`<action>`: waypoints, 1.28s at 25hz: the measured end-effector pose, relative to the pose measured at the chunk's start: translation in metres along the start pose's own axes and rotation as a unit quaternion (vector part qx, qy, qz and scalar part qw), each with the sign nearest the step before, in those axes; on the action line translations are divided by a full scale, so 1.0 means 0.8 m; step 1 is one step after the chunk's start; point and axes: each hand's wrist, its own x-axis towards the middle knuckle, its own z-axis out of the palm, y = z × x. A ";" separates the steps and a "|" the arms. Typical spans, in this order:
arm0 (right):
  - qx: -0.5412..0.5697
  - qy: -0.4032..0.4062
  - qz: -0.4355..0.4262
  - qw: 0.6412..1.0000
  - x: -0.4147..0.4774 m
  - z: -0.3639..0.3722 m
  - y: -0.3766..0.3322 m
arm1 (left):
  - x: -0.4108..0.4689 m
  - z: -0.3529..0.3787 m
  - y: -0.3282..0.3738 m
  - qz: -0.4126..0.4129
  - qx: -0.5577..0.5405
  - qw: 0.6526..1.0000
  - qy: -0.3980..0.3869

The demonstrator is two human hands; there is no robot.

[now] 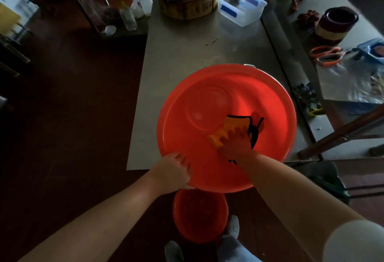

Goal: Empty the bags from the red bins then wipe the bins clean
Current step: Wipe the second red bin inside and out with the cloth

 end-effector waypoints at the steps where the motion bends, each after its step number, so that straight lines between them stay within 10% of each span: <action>1: -0.027 -0.011 -0.012 1.000 0.005 0.006 -0.004 | 0.003 -0.002 0.000 -0.004 -0.025 0.999 -0.031; 17: -0.026 -0.050 0.031 0.998 -0.183 -0.019 -0.061 | 0.010 0.005 -0.016 0.009 -0.006 0.999 0.036; 32: 0.071 -0.047 -0.028 0.996 0.005 0.002 -0.032 | -0.009 0.007 -0.018 0.031 -0.008 0.999 -0.027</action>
